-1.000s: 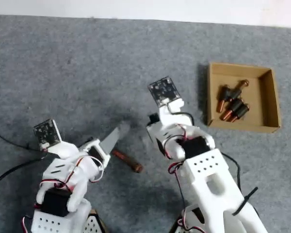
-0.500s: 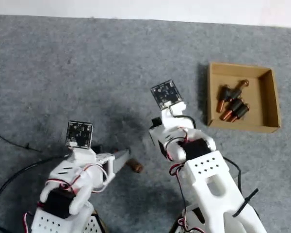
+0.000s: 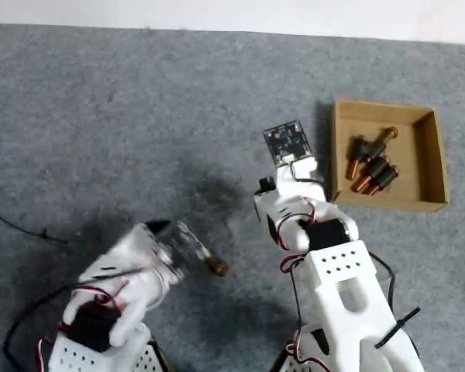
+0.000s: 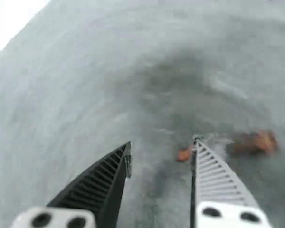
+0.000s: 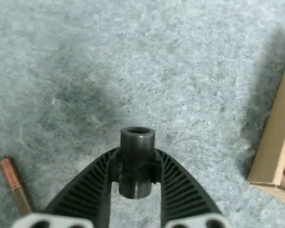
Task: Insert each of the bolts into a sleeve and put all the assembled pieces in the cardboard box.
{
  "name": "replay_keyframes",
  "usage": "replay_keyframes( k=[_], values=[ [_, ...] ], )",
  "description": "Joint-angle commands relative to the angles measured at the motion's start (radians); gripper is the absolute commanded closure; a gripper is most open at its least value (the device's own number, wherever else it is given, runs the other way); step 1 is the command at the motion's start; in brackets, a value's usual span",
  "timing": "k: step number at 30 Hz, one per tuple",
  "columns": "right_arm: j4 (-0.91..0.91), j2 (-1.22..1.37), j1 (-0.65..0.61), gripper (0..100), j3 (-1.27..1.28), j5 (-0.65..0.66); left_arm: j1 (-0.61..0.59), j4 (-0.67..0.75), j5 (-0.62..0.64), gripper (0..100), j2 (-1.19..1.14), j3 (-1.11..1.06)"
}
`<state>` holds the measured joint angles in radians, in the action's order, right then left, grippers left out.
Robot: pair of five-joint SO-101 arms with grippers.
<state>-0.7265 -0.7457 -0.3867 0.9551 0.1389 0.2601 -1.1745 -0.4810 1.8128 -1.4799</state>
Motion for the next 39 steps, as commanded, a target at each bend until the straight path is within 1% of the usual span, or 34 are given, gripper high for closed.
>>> replay_keyframes(
  k=[1,4,5,11,17,20,29,31,33,36,39],
  values=[
    [0.028,-0.035,0.012,99.4,-0.008,0.003,0.156,-0.104,-0.226,80,-0.001,0.035],
    [0.033,-0.035,0.012,99.4,0.008,0.003,0.208,-0.184,-0.428,80,-0.001,0.016],
    [0.05,-0.036,0.012,99.4,0.016,0.003,0.214,-0.19,-0.465,80,-0.001,0.015],
    [0.124,-0.036,0.067,99.4,0.051,0.003,0.225,-0.183,-0.574,80,-0.001,0.008],
    [0.128,-0.036,0.093,99.4,0.053,0.003,0.225,-0.141,-0.635,79,-0.001,0.008],
    [0.128,-0.036,0.094,99.4,0.053,0.003,0.225,-0.138,-0.635,74,-0.002,0.007],
    [0.128,-0.036,0.094,99.4,0.053,0.003,0.225,-0.144,-0.629,74,-0.013,0.048],
    [0.128,-0.036,0.097,99.4,0.053,0.003,0.217,-0.144,-0.629,74,-0.074,0.107],
    [0.128,-0.036,0.11,99.4,0.053,0.003,0.216,-0.153,-0.629,74,-0.186,0.209],
    [0.13,-0.036,0.122,99.4,0.053,0.003,0.225,-0.181,-0.634,73,-0.423,0.364],
    [0.13,-0.036,0.125,99.4,0.053,0.003,0.252,-0.14,-0.637,73,-0.697,0.432]
  ],
)
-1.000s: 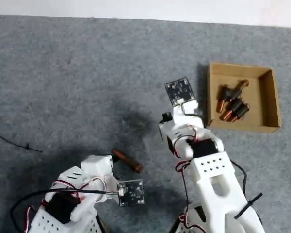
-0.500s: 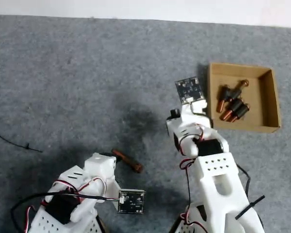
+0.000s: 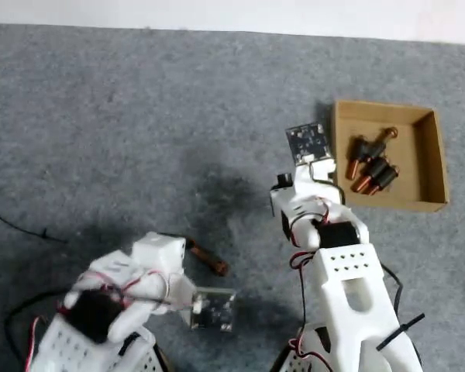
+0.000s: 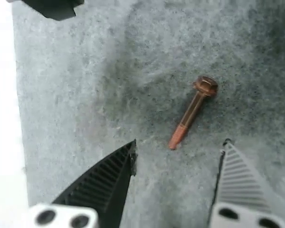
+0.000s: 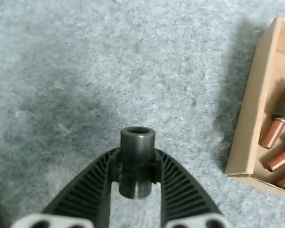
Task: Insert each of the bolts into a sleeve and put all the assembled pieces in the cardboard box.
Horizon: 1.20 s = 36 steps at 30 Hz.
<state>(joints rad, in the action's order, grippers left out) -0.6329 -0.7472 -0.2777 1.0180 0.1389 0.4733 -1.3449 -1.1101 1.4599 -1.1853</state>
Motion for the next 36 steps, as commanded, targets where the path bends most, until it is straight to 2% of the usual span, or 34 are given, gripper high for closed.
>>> replay_keyframes(
  k=[1,5,9,14,20,29,34,36],
  values=[
    [0.036,-0.035,0.016,99.4,-0.01,0.003,0.05,0.054,-0.008,73,-0.429,0.145],
    [0.036,-0.035,0.019,99.4,-0.01,0.003,0.097,0.186,-0.008,73,-0.705,0.153],
    [0.07,-0.035,0.036,99.4,-0.002,0.003,0.147,0.276,-0.044,74,-0.849,0.153],
    [0.143,-0.035,0.085,99.4,0.033,0.003,0.122,0.391,-0.055,74,-0.957,0.153],
    [0.15,-0.035,0.087,99.4,0.042,0.003,0.09,0.535,-0.057,73,-1.076,0.166],
    [0.151,-0.033,0.088,99.4,0.058,0.003,0.041,0.531,-0.051,74,-1.273,0.314],
    [0.186,-0.033,0.087,99.4,0.076,0.003,0.064,0.342,-0.051,74,-1.148,0.367],
    [0.2,-0.033,0.088,99.4,0.088,0.003,0.071,0.308,-0.051,74,-1.066,0.366]
  ],
)
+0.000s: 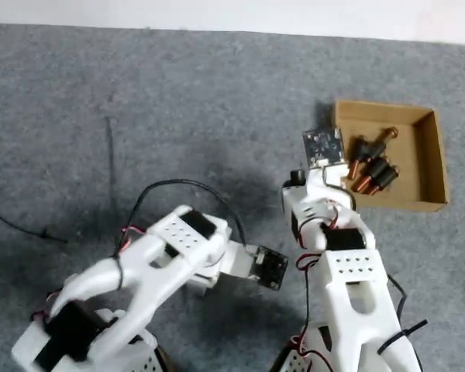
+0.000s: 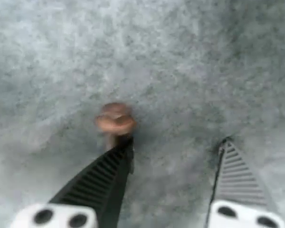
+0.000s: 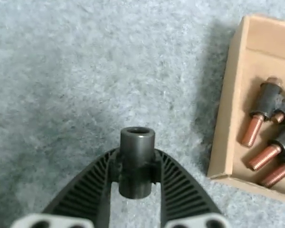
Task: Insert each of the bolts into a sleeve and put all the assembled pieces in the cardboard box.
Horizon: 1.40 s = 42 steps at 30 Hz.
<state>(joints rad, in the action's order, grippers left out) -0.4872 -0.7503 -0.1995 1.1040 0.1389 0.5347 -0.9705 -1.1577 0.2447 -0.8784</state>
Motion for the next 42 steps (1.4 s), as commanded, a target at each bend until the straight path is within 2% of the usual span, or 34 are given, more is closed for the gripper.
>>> replay_keyframes(
  k=[1,5,8,14,20,28,32,34,37,42],
  values=[
    [0.067,-0.03,0.01,99.4,0.01,0.005,0.01,-0.072,-0.003,74,0.191,0.059],
    [0.074,-0.03,0.01,99.4,0.021,0.008,0.007,-0.072,-0.003,74,0.295,0.058],
    [0.074,-0.03,0.01,99.4,0.021,0.008,0.012,-0.068,-0.003,74,0.282,0.028],
    [0.074,-0.03,0.01,99.4,0.021,0.009,-0.03,0.098,-0.003,74,0.085,0.001],
    [0.074,-0.03,0.01,99.4,0.021,0.009,-0.033,0.204,0.0,74,-0.142,0.031],
    [0.074,-0.03,0.01,99.4,0.021,0.009,-0.059,0.172,0.048,74,-0.151,0.07],
    [0.074,-0.03,0.01,99.4,0.022,0.009,-0.05,0.095,0.044,83,-0.151,0.073],
    [0.074,-0.03,0.01,99.4,0.022,0.009,-0.05,0.015,-0.011,87,-0.151,0.077],
    [0.074,-0.03,0.01,99.4,0.022,0.009,-0.05,-0.078,-0.086,85,-0.151,0.077],
    [0.074,-0.03,0.01,99.4,0.033,0.009,-0.051,-0.092,-0.086,84,-0.151,0.077]
  ],
)
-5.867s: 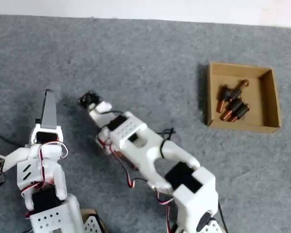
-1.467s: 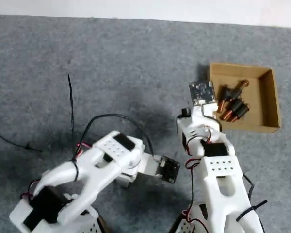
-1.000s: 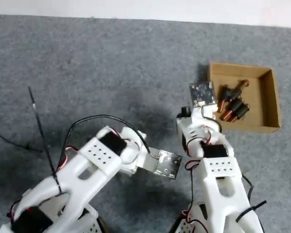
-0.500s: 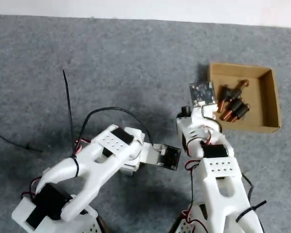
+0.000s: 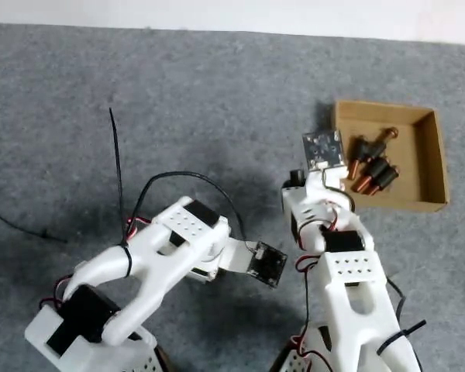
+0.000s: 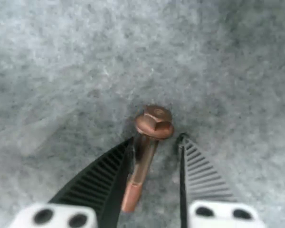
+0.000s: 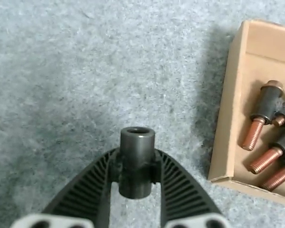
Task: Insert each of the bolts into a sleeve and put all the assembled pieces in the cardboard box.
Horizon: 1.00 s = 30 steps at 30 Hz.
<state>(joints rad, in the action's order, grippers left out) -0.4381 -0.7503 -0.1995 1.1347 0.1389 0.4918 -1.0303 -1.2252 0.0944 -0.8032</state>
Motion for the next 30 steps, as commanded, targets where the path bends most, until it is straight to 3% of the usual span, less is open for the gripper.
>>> replay_keyframes(
  k=[1,8,12,15,30],
  values=[
    [0.025,-0.03,0.01,99.4,0.008,0.009,-0.008,-0.032,-0.018,84,-0.001,0.002],
    [0.025,-0.03,0.01,99.4,0.019,0.009,-0.012,-0.034,-0.018,85,-0.001,0.001],
    [0.025,-0.03,0.01,99.4,0.021,0.009,-0.01,-0.032,-0.02,98,-0.001,-0.004],
    [0.025,-0.03,0.01,99.4,0.022,0.008,-0.013,-0.032,-0.006,99,0.001,-0.004],
    [0.027,-0.031,0.07,99.4,0.022,0.002,-0.05,0.207,0.404,100,0.01,-0.004]
  ],
)
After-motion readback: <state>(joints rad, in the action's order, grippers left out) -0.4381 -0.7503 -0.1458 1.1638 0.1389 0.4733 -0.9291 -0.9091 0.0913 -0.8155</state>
